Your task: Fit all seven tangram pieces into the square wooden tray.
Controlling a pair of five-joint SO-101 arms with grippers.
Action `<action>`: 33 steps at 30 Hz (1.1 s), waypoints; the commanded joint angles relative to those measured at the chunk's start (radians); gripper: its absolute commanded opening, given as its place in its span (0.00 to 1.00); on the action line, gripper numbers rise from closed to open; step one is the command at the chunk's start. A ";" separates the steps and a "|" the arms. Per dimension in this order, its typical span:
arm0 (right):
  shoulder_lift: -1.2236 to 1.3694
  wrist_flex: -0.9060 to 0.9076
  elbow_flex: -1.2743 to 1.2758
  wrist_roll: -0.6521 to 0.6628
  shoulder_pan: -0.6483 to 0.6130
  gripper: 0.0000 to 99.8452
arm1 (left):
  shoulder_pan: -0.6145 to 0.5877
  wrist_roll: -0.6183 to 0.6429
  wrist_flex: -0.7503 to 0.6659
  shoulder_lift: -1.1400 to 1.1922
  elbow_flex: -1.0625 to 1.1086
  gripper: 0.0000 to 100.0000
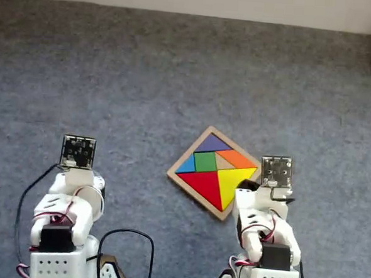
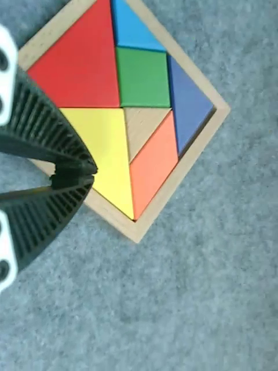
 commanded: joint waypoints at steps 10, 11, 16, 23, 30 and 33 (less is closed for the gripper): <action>0.015 0.193 0.156 -0.003 0.013 0.00 | 0.110 0.000 -0.026 -0.025 0.110 0.00; 0.013 0.217 0.156 -0.003 0.013 0.00 | 0.108 0.002 -0.026 -0.025 0.110 0.00; -0.022 0.228 0.156 -0.002 0.013 0.00 | 0.107 0.002 0.058 -0.025 0.110 0.00; -0.024 0.229 0.156 -0.002 0.013 0.00 | 0.107 0.003 0.166 -0.025 0.110 0.00; -0.024 0.229 0.156 -0.002 0.013 0.00 | 0.107 0.003 0.166 -0.025 0.110 0.00; -0.024 0.229 0.156 -0.002 0.013 0.00 | 0.107 0.003 0.166 -0.025 0.110 0.00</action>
